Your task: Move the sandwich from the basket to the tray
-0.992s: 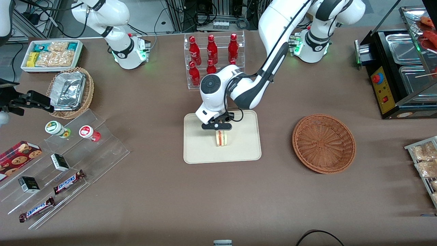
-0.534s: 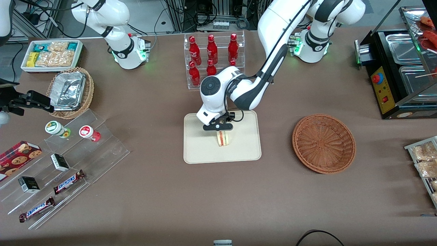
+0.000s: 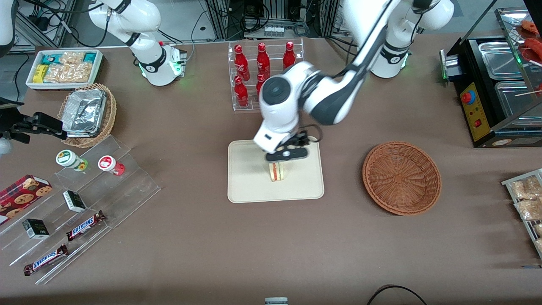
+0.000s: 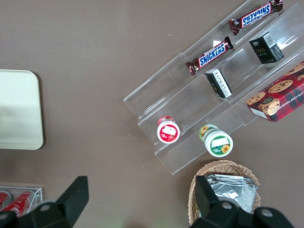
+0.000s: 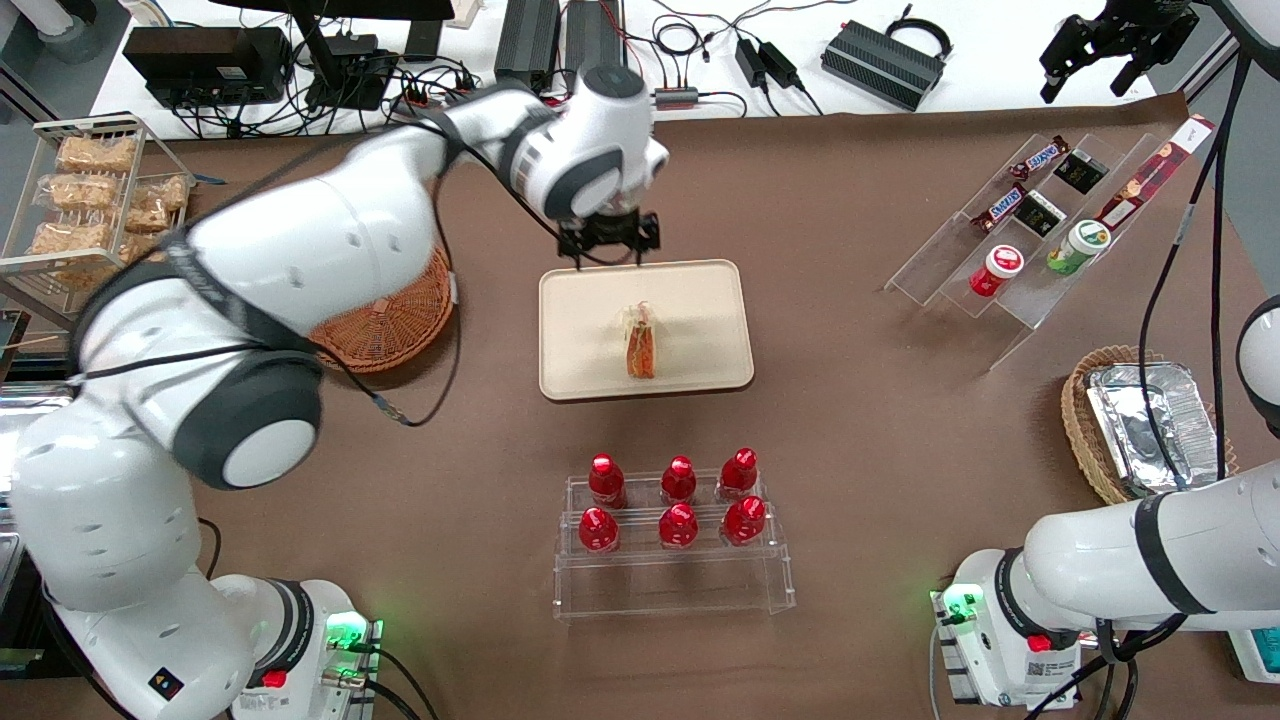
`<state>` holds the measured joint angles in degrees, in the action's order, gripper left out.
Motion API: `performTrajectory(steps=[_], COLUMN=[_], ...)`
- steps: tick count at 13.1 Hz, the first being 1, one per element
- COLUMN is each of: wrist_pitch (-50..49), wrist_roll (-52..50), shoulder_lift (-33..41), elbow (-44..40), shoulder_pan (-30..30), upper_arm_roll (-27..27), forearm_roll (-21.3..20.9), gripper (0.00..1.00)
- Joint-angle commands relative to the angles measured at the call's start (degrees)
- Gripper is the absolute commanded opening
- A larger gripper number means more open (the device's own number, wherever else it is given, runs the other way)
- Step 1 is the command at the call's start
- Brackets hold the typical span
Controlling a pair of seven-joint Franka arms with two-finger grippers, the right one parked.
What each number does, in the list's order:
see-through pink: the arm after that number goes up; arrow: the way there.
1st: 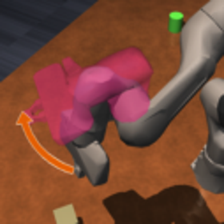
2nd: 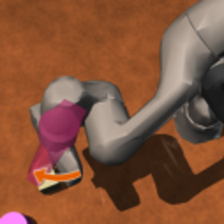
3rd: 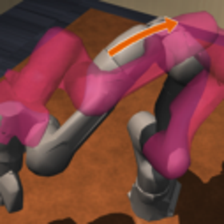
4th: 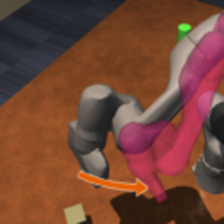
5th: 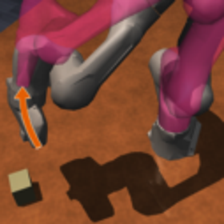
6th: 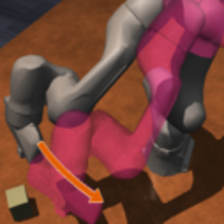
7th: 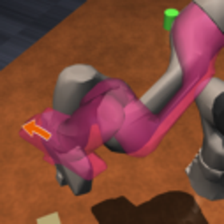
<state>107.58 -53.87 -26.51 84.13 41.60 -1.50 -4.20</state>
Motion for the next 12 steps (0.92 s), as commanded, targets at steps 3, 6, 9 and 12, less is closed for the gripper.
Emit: performTrajectory(steps=[3, 6, 9, 12], wrist_pitch=[-10.62, -15.89, -21.43, -25.74], wrist_roll=[-3.17, 5.85, 16.74, 30.36], shoulder_lift=[11.55, 16.39, 20.52, 23.52], elbow=[1.56, 1.74, 2.18, 2.27], shoulder_pan=[-0.90, -4.49, -11.34, -19.77], upper_arm_roll=[6.14, 9.84, 9.85, 9.85], forearm_roll=[-0.19, 0.69, 1.91, 4.10], gripper=[1.00, 1.00, 1.00, 1.00])
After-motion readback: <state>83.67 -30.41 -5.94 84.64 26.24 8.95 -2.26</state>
